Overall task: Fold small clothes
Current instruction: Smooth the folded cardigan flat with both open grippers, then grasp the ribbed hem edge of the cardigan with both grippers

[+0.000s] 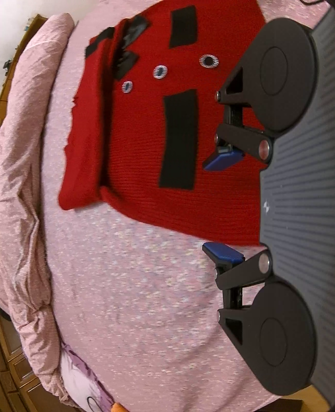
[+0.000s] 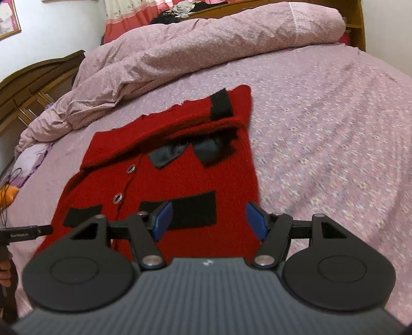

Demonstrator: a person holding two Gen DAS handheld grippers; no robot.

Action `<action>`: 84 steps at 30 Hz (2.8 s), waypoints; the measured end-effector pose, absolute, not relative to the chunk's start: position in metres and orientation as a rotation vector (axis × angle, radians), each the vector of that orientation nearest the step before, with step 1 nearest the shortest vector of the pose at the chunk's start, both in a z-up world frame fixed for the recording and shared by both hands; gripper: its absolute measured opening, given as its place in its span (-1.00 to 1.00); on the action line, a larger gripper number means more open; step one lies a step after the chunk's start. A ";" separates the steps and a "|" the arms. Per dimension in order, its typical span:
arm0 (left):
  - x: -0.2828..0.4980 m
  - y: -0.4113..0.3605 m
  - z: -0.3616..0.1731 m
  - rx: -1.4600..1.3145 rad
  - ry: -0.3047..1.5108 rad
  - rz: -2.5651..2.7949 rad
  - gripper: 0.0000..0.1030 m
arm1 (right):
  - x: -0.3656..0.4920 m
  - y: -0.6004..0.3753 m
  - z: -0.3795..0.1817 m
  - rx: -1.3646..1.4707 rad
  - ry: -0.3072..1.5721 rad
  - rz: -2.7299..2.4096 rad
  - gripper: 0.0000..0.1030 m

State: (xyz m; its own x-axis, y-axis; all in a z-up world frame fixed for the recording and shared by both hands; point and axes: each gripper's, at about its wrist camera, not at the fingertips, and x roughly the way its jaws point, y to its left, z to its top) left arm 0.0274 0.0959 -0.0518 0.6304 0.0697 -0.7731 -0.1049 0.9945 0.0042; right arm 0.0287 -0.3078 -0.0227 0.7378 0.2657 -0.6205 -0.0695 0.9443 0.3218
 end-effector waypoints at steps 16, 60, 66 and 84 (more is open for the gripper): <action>0.034 0.110 -0.089 -0.009 0.885 0.034 0.30 | 0.018 -0.314 -0.070 0.297 0.849 0.146 0.26; 0.032 0.102 -0.100 -0.037 0.905 -0.083 0.14 | 0.024 -0.296 -0.083 0.214 0.833 0.274 0.29; 0.031 0.105 -0.102 -0.052 0.893 -0.088 0.15 | 0.026 -0.292 -0.085 0.203 0.843 0.305 0.29; 0.031 0.100 -0.100 -0.063 0.924 -0.107 -0.42 | 0.025 -0.298 -0.085 0.233 0.845 0.276 -0.38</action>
State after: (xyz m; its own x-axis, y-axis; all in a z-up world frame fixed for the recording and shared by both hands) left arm 0.0312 0.1000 -0.1002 0.5980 -0.1195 -0.7925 0.0655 0.9928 -0.1002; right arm 0.0245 -0.2977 -0.0853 0.6317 0.3307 -0.7012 -0.1469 0.9391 0.3106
